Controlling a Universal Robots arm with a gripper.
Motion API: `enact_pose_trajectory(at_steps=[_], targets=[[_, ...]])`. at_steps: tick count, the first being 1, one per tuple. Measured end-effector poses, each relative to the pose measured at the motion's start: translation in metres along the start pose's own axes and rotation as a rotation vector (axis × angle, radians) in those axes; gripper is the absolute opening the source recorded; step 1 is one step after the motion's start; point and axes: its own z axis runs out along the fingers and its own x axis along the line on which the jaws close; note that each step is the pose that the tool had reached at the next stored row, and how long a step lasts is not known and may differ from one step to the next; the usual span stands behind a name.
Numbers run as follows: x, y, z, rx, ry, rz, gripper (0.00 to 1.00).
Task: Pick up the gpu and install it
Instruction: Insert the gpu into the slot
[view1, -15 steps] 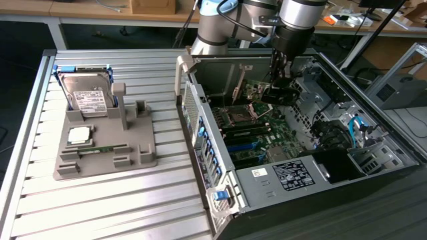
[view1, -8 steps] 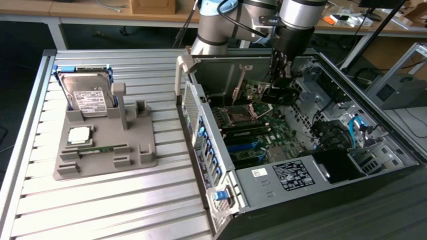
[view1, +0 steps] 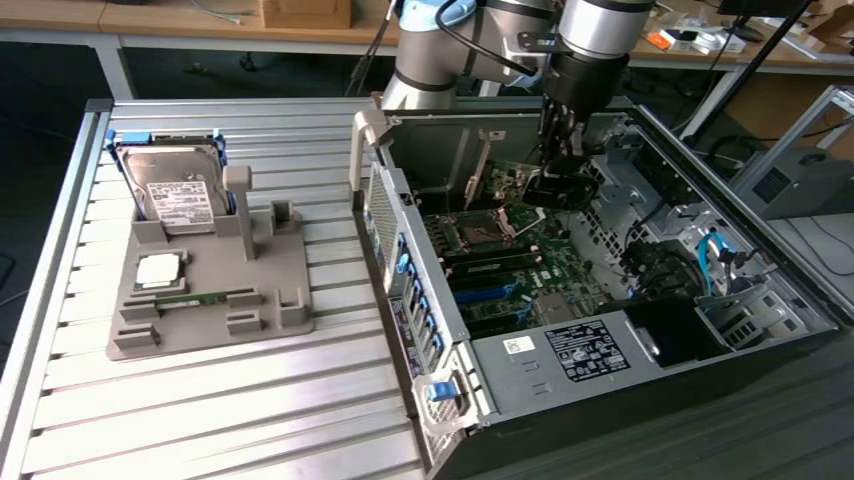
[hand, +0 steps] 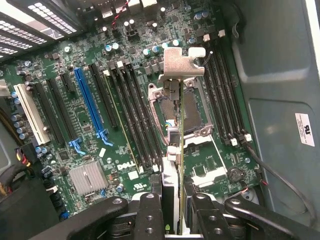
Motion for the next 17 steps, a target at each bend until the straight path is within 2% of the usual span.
enact_pose_trajectory(at_steps=[17], targets=[[0.0, 0.0, 0.0001, -0.0001, -0.0045, -0.049, 0.27]])
